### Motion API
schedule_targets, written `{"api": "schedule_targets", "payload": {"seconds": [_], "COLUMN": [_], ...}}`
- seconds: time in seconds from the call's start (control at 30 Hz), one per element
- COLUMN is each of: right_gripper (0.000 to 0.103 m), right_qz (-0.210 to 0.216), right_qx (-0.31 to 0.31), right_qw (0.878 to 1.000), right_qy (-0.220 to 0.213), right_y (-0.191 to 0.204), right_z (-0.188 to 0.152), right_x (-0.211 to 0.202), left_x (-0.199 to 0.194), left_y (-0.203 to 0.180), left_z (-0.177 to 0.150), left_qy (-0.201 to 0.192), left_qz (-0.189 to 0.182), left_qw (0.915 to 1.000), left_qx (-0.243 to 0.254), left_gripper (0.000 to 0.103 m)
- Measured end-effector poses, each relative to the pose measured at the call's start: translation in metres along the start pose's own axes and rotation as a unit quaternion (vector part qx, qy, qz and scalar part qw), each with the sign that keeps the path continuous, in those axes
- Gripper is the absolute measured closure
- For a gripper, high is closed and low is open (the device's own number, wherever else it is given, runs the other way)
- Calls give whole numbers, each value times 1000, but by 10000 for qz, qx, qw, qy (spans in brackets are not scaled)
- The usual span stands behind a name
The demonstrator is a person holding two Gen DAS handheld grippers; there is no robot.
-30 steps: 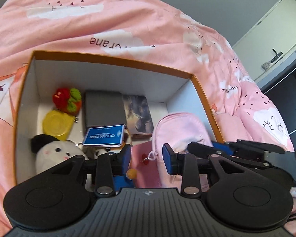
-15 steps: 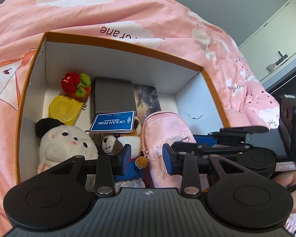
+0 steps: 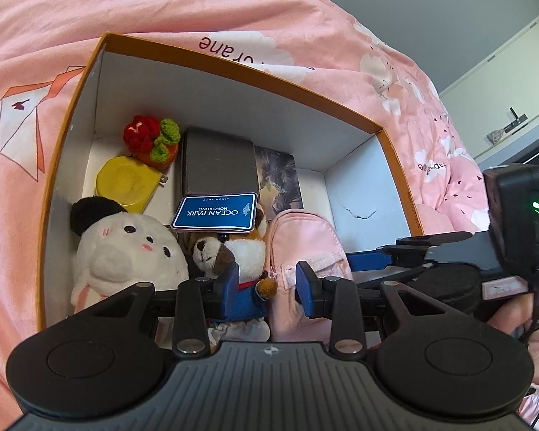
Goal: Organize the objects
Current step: 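Lower the backpack into the box and open the right tool while the left tool releases the card holder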
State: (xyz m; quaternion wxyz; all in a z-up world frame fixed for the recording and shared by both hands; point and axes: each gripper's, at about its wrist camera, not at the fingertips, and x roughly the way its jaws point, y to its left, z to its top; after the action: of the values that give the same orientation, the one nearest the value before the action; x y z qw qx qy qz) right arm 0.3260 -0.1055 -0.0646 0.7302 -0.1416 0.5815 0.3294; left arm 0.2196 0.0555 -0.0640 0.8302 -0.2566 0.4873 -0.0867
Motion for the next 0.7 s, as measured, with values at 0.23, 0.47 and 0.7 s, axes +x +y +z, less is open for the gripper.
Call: {"api": "schedule_targets", "payload": {"seconds": [0.23,0.47,0.7], "right_gripper": [31,50,46], "right_qz": [376,764,609], "right_qx": [723,916,840], "right_qw": [9956,9922,9943], "right_qy": [453,348,262], "right_y": [-18,-24,-17], "right_z": [11,7,7], "right_x": [18,16,14], "left_x": [2,7,12], "left_y": [4,9,3], "left_z": [-1,-3,-11], "left_qy": [11,97,49], "left_qz": [-136,-162,19], "left_qw": [9998,9996,9999], "left_qx": [-109,-211,-108], "left_gripper": [64,64,64]}}
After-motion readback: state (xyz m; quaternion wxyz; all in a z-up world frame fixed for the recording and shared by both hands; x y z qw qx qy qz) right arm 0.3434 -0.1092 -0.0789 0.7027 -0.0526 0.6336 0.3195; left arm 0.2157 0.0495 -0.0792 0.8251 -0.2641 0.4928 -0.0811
